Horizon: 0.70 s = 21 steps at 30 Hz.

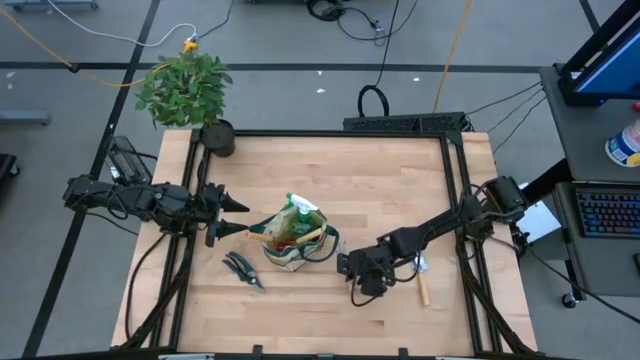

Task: Pick & Place Garden tools in Gardening bag
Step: Put the brown hand rake into the brown bag

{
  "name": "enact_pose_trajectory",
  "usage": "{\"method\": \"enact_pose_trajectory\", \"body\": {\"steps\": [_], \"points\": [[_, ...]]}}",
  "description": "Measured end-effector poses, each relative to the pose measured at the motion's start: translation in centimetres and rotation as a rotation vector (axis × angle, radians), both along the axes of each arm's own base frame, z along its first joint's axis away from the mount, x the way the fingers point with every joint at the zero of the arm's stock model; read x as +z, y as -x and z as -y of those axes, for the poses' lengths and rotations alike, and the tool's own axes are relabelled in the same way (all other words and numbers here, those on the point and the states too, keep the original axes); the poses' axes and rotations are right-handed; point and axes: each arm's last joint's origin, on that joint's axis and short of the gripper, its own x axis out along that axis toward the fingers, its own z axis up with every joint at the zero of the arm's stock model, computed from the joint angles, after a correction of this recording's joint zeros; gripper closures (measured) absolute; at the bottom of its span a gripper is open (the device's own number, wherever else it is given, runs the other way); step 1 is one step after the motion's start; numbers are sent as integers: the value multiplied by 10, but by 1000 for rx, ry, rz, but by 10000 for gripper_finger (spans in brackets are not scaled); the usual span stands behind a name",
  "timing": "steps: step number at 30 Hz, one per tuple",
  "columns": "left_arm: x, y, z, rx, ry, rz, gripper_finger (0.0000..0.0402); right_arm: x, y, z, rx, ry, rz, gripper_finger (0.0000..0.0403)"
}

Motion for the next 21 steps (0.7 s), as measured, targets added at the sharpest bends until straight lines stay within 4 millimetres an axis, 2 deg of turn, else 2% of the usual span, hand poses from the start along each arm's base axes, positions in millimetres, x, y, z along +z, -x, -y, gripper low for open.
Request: {"method": "enact_pose_trajectory", "body": {"steps": [21], "points": [[1,0,0,1,5,6,94,-4,1,4,32,-42,-5,234]]}}
